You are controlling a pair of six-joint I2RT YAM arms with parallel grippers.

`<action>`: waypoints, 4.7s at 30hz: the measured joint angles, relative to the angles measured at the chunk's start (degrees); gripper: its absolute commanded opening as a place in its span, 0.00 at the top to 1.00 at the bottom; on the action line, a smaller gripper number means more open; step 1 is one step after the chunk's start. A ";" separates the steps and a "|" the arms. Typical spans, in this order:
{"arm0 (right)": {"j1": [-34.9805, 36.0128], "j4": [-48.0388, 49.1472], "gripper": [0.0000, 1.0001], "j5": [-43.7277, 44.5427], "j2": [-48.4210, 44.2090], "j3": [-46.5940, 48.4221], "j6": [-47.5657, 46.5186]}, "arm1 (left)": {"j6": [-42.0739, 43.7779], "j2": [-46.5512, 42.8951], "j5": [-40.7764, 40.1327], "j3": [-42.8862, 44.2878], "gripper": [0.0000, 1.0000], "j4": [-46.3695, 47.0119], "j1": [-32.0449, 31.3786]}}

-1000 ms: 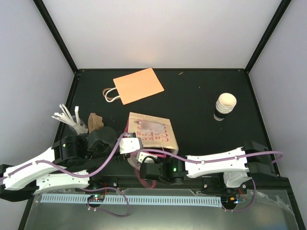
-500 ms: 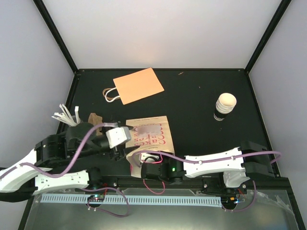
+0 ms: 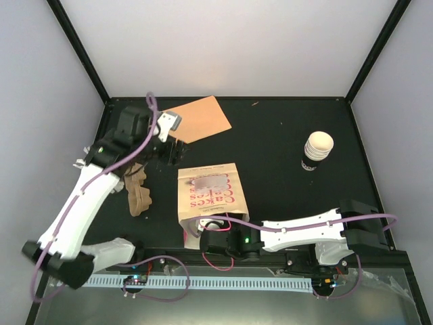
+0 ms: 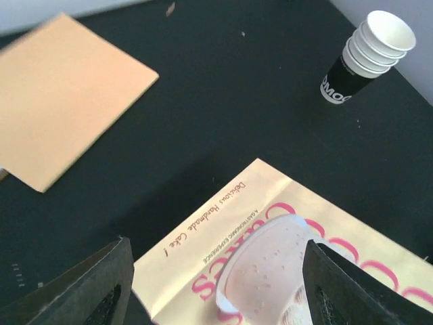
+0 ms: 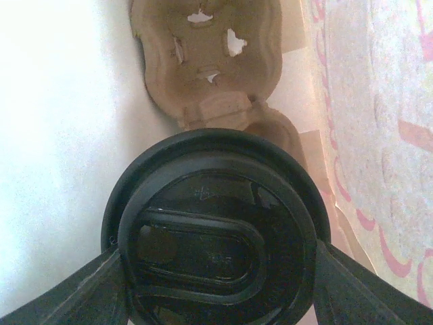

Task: Pack the takeout coffee

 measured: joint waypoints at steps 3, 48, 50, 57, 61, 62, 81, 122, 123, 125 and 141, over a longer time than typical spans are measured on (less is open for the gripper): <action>0.00 1.49 0.52 0.17 -0.20 -0.50 -0.96 | -0.66 9.35 6.23 3.13 0.31 -0.15 4.50; -0.42 4.26 0.55 -2.67 -1.46 -2.36 -3.15 | -0.35 64.89 24.59 19.98 0.90 -3.76 5.57; -0.42 4.33 0.55 -2.69 -1.46 -2.51 -3.30 | -0.35 65.68 25.51 19.54 0.89 -3.30 5.57; -0.92 4.90 0.55 -2.73 -1.51 -2.49 -4.63 | -0.17 67.78 28.09 17.11 0.89 -2.69 5.44; -1.99 5.01 0.55 -2.75 -1.92 -2.36 -5.55 | 0.31 67.78 29.57 15.45 0.89 -2.32 5.01; -2.08 5.01 0.55 -2.78 -1.95 -2.19 -5.68 | 0.37 67.78 29.79 15.04 0.88 -2.19 4.92; -2.27 7.74 0.54 -5.77 0.79 -2.01 -7.45 | 1.09 67.30 39.28 8.15 0.88 1.75 4.07; -3.78 3.17 0.55 -2.64 -5.92 -3.56 -6.82 | -0.57 64.74 44.44 0.04 0.88 6.67 0.90; -3.78 3.13 0.55 -2.67 -5.64 -3.56 -6.60 | -0.55 64.78 44.39 0.15 0.88 6.62 0.83; -3.78 3.04 0.55 -2.69 -5.09 -3.56 -6.14 | -0.50 64.96 44.30 0.57 0.88 6.60 0.72; -3.78 -0.15 0.59 -3.15 0.00 -0.61 1.01 | 1.25 67.84 48.11 3.06 0.87 6.71 -0.48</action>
